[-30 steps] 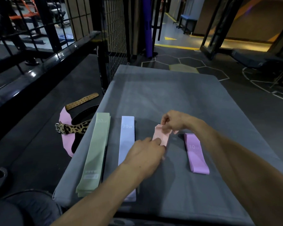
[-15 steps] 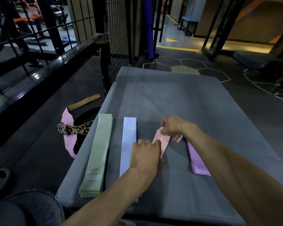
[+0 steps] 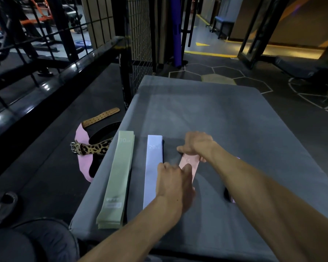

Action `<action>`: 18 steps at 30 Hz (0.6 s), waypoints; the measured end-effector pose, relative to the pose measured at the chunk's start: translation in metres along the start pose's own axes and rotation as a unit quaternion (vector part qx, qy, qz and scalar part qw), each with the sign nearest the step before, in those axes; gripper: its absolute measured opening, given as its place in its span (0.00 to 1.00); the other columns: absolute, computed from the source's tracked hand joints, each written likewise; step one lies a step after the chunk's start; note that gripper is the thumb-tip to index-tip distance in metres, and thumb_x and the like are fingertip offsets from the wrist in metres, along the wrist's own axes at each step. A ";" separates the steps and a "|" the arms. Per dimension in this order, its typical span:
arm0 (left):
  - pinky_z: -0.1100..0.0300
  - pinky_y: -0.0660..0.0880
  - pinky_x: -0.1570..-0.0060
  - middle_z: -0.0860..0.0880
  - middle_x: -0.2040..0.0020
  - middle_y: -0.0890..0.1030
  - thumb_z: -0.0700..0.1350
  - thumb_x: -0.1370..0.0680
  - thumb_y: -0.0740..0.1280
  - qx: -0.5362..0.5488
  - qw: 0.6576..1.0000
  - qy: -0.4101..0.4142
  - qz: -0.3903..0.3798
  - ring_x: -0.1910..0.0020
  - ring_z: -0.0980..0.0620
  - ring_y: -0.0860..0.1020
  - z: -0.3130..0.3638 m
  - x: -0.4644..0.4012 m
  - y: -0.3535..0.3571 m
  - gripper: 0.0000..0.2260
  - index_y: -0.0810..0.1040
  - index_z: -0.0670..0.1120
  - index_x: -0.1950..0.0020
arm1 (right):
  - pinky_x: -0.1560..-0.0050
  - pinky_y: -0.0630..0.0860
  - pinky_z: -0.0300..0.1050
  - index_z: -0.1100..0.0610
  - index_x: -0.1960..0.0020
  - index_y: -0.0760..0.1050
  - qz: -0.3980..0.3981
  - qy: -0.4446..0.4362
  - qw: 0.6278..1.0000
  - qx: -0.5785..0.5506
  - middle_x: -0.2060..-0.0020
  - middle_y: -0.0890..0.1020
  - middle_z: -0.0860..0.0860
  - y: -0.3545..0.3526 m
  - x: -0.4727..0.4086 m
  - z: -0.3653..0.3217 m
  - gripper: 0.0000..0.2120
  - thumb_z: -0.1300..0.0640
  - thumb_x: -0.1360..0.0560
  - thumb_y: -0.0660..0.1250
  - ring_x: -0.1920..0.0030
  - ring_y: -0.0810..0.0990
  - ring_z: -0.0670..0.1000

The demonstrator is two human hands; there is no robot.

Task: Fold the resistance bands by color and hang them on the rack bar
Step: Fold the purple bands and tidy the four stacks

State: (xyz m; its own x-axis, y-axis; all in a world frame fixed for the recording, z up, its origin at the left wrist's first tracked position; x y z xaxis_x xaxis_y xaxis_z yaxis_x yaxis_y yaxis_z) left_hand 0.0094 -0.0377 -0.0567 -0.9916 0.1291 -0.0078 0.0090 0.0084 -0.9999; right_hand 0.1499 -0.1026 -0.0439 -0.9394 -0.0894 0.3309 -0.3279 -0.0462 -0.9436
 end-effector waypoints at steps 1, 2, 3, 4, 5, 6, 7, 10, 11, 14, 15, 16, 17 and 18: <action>0.51 0.57 0.55 0.45 0.50 0.79 0.57 0.19 0.60 0.000 1.000 0.000 0.001 0.59 0.45 0.65 0.000 0.000 0.000 0.14 0.69 0.48 0.42 | 0.48 0.80 0.46 0.55 0.57 0.73 -0.022 -0.001 1.000 -0.014 0.50 0.83 0.55 -0.002 0.000 0.003 0.16 0.42 0.24 0.65 0.50 0.84 0.59; 0.51 0.57 0.55 0.45 0.50 0.79 0.57 0.19 0.60 -0.002 1.000 0.001 0.001 0.59 0.45 0.66 0.001 0.000 0.000 0.14 0.70 0.48 0.41 | 0.48 0.82 0.49 0.57 0.54 0.75 -0.056 0.000 0.998 -0.039 0.54 0.83 0.55 -0.003 0.000 0.008 0.18 0.41 0.24 0.65 0.53 0.85 0.59; 0.51 0.57 0.55 0.45 0.51 0.79 0.57 0.19 0.61 -0.006 1.000 0.003 0.000 0.59 0.45 0.66 0.001 0.000 0.000 0.14 0.70 0.49 0.41 | 0.50 0.83 0.53 0.59 0.51 0.77 -0.097 0.002 0.993 -0.066 0.56 0.84 0.57 -0.003 -0.002 0.012 0.21 0.40 0.24 0.66 0.55 0.86 0.60; 0.51 0.58 0.55 0.45 0.51 0.79 0.57 0.19 0.61 -0.009 1.000 0.003 -0.002 0.59 0.45 0.66 0.001 0.000 0.000 0.14 0.70 0.49 0.41 | 0.51 0.84 0.56 0.61 0.49 0.78 -0.133 0.000 0.988 -0.081 0.56 0.84 0.59 -0.004 -0.003 0.017 0.23 0.40 0.25 0.68 0.55 0.86 0.60; 0.51 0.58 0.56 0.45 0.51 0.80 0.57 0.19 0.60 -0.011 1.000 0.004 -0.003 0.60 0.45 0.67 0.001 0.000 0.000 0.14 0.70 0.49 0.41 | 0.52 0.84 0.59 0.61 0.48 0.79 -0.155 -0.010 0.985 -0.075 0.54 0.85 0.61 -0.005 -0.005 0.022 0.22 0.41 0.26 0.70 0.54 0.86 0.61; 0.51 0.58 0.56 0.45 0.50 0.80 0.57 0.19 0.60 -0.011 1.000 0.003 -0.002 0.60 0.45 0.67 0.001 0.000 0.000 0.14 0.70 0.49 0.41 | 0.51 0.83 0.60 0.60 0.47 0.79 -0.162 -0.024 0.985 -0.058 0.52 0.85 0.61 -0.006 -0.007 0.026 0.20 0.43 0.26 0.71 0.53 0.86 0.60; 0.51 0.58 0.56 0.45 0.50 0.80 0.57 0.19 0.60 -0.010 1.000 0.003 -0.003 0.59 0.44 0.67 0.001 0.000 0.000 0.14 0.70 0.49 0.41 | 0.50 0.83 0.59 0.60 0.46 0.80 -0.160 -0.036 0.985 -0.045 0.50 0.85 0.60 -0.006 -0.009 0.029 0.17 0.47 0.26 0.72 0.53 0.86 0.58; 0.50 0.57 0.55 0.44 0.48 0.79 0.57 0.19 0.59 -0.013 1.000 -0.001 -0.008 0.56 0.43 0.71 0.001 -0.001 0.001 0.14 0.70 0.49 0.40 | 0.54 0.83 0.50 0.58 0.45 0.82 -0.115 -0.064 0.989 -0.062 0.56 0.85 0.57 -0.001 -0.014 0.038 0.11 0.57 0.26 0.73 0.59 0.82 0.54; 0.50 0.57 0.55 0.44 0.48 0.79 0.56 0.19 0.59 -0.014 1.000 -0.003 -0.008 0.56 0.43 0.70 0.001 -0.001 0.001 0.14 0.70 0.49 0.40 | 0.60 0.82 0.46 0.57 0.47 0.82 -0.097 -0.069 0.990 -0.076 0.60 0.84 0.55 0.001 -0.014 0.041 0.09 0.58 0.27 0.73 0.62 0.81 0.53; 0.50 0.56 0.54 0.44 0.49 0.79 0.56 0.19 0.59 -0.018 1.000 -0.007 -0.005 0.59 0.44 0.65 0.003 0.001 0.000 0.13 0.71 0.49 0.41 | 0.68 0.75 0.39 0.56 0.53 0.82 -0.086 -0.062 0.988 -0.111 0.64 0.80 0.52 0.009 -0.017 0.044 0.05 0.58 0.28 0.74 0.68 0.77 0.51; 0.50 0.56 0.54 0.44 0.49 0.79 0.55 0.18 0.59 -0.016 1.000 -0.007 -0.005 0.59 0.45 0.65 0.003 0.001 -0.001 0.12 0.71 0.49 0.41 | 0.68 0.75 0.39 0.58 0.53 0.82 -0.091 -0.056 0.988 -0.114 0.64 0.80 0.53 0.010 -0.017 0.043 0.05 0.58 0.28 0.72 0.67 0.77 0.51; 0.50 0.55 0.54 0.44 0.50 0.79 0.55 0.18 0.59 -0.013 1.000 -0.008 -0.004 0.60 0.45 0.65 0.003 0.001 -0.001 0.12 0.71 0.49 0.41 | 0.67 0.76 0.40 0.59 0.55 0.82 -0.096 -0.051 0.987 -0.115 0.64 0.79 0.53 0.011 -0.018 0.042 0.05 0.58 0.28 0.71 0.67 0.77 0.51; 0.50 0.55 0.54 0.44 0.50 0.79 0.54 0.18 0.59 -0.010 1.000 -0.010 -0.005 0.60 0.45 0.65 0.003 0.001 -0.001 0.11 0.71 0.49 0.41 | 0.67 0.76 0.40 0.59 0.57 0.80 -0.100 -0.046 0.987 -0.117 0.65 0.78 0.53 0.012 -0.017 0.041 0.04 0.58 0.28 0.70 0.66 0.77 0.51; 0.50 0.55 0.54 0.44 0.51 0.79 0.54 0.19 0.59 -0.008 1.000 -0.013 -0.006 0.60 0.45 0.65 0.003 0.001 -0.001 0.11 0.70 0.49 0.42 | 0.66 0.77 0.41 0.58 0.59 0.79 -0.104 -0.041 0.987 -0.119 0.64 0.77 0.52 0.012 -0.018 0.040 0.05 0.57 0.27 0.69 0.66 0.76 0.51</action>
State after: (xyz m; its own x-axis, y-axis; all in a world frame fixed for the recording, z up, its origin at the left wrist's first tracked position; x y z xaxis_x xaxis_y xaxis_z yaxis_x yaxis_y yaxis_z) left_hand 0.0076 -0.0408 -0.0554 -0.9947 0.1029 0.0035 -0.0009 0.0257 -0.9997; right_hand 0.1668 -0.1412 -0.0606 -0.8417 -0.1837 0.5078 -0.5355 0.1629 -0.8287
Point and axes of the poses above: each hand's wrist, its own x-axis away from the middle knuckle, its own y-axis out of the palm, z = x × y, the point moved 4 cm from there along -x, towards the middle knuckle
